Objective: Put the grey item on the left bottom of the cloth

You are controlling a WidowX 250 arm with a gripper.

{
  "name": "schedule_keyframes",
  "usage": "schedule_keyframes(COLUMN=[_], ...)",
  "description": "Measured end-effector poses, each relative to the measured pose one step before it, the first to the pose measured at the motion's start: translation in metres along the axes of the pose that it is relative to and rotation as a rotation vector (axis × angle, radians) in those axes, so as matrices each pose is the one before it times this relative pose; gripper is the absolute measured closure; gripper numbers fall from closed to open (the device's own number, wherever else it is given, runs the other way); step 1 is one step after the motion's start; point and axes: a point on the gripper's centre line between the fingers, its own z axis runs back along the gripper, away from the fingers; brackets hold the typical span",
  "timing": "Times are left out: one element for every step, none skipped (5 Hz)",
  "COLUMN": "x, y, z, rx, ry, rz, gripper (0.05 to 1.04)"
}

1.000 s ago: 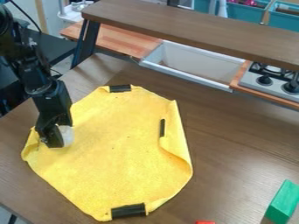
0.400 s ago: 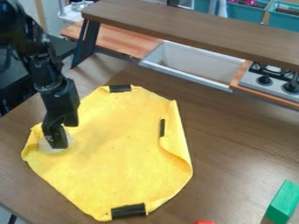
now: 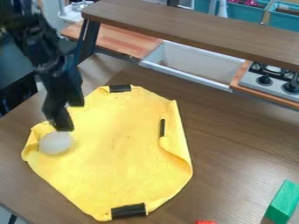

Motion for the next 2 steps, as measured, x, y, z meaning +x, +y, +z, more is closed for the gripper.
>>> schedule_keyframes(x=[0.00852,0.01761], y=[-0.00275,0.00503], z=[0.01973,0.00668], rx=[0.0105,-0.0155], ry=[0.0531,0.0558], rz=[0.2052,0.1013], gripper=[0.082,0.082])
